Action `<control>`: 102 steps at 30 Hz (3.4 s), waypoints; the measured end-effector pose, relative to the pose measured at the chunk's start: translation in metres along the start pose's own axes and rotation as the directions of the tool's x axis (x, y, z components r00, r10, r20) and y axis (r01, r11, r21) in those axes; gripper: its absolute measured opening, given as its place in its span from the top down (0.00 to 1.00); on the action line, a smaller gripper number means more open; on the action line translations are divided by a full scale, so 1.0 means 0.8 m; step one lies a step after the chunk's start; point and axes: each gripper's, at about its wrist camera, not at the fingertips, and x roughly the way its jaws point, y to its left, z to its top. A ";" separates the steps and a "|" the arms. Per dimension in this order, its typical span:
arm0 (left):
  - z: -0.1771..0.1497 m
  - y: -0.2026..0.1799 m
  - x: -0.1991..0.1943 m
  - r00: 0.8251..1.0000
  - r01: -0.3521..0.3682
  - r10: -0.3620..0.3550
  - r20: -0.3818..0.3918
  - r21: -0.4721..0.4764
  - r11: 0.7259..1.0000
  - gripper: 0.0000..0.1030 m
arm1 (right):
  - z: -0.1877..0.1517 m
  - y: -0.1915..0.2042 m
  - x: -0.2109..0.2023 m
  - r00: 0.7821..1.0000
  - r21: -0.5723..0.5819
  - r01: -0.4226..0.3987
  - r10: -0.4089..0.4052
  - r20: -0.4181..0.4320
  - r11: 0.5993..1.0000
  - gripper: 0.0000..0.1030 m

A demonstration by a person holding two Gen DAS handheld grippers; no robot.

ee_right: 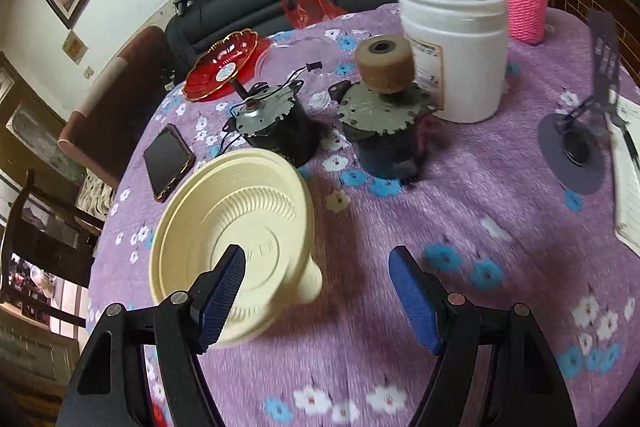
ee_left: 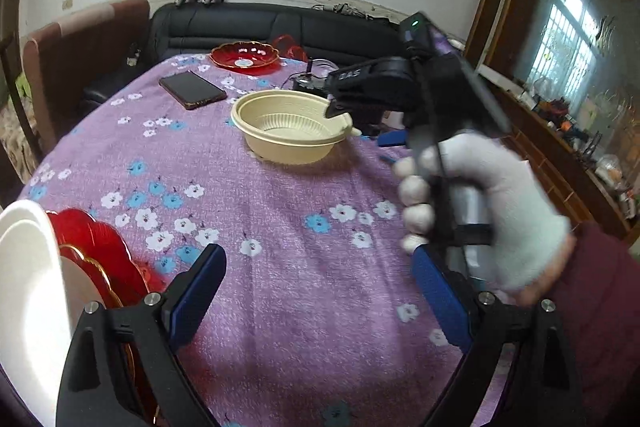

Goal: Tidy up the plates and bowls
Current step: 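Move both grippers to the beige plastic bowl beside the phone, then grasp the rim of the beige bowl with both grippers and lift, then carry the beige bowl over the red plate stack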

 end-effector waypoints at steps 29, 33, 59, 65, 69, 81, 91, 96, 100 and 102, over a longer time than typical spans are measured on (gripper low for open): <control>0.252 0.080 0.058 0.958 -0.261 0.263 -0.113 0.034 0.965 0.09 | -0.028 -0.025 -0.020 0.948 0.165 -0.278 0.242 0.207 0.946 0.23; 0.243 0.075 0.119 0.940 -0.275 0.283 -0.188 0.068 0.959 0.09 | -0.031 -0.030 0.007 0.947 0.198 -0.313 0.290 0.135 0.929 0.23; 0.195 0.087 0.269 0.867 -0.279 0.225 -0.445 -0.058 0.959 0.82 | -0.023 -0.024 0.036 0.942 0.132 -0.329 0.316 0.111 0.935 0.41; 0.199 0.096 0.246 0.876 -0.290 0.236 -0.422 -0.068 0.955 0.84 | -0.024 -0.034 0.040 0.938 0.170 -0.345 0.334 0.090 0.923 0.74; 0.202 0.100 0.225 0.882 -0.299 0.244 -0.403 -0.077 0.951 0.84 | -0.025 -0.022 0.032 0.932 0.146 -0.361 0.350 0.097 0.921 0.76; 0.198 0.097 0.113 0.924 -0.274 0.229 -0.306 -0.111 0.955 0.84 | -0.054 0.016 -0.020 0.919 0.070 -0.389 0.383 0.093 0.918 0.77; 0.151 0.047 0.013 0.972 -0.171 0.160 -0.171 -0.054 0.984 0.84 | -0.106 0.019 -0.144 0.933 -0.011 -0.335 0.333 0.140 0.942 0.77; 0.116 0.036 -0.033 0.985 -0.127 0.117 -0.128 -0.070 0.989 0.84 | -0.158 0.014 -0.190 0.929 -0.039 -0.332 0.334 0.158 0.943 0.77; 0.083 0.024 -0.068 0.993 -0.094 0.089 -0.077 -0.064 0.993 0.84 | -0.192 0.003 -0.209 0.924 -0.026 -0.348 0.347 0.157 0.937 0.77; 0.066 0.018 -0.083 0.995 -0.094 0.092 -0.045 -0.047 0.994 0.84 | -0.207 -0.005 -0.213 0.919 -0.014 -0.365 0.363 0.155 0.931 0.77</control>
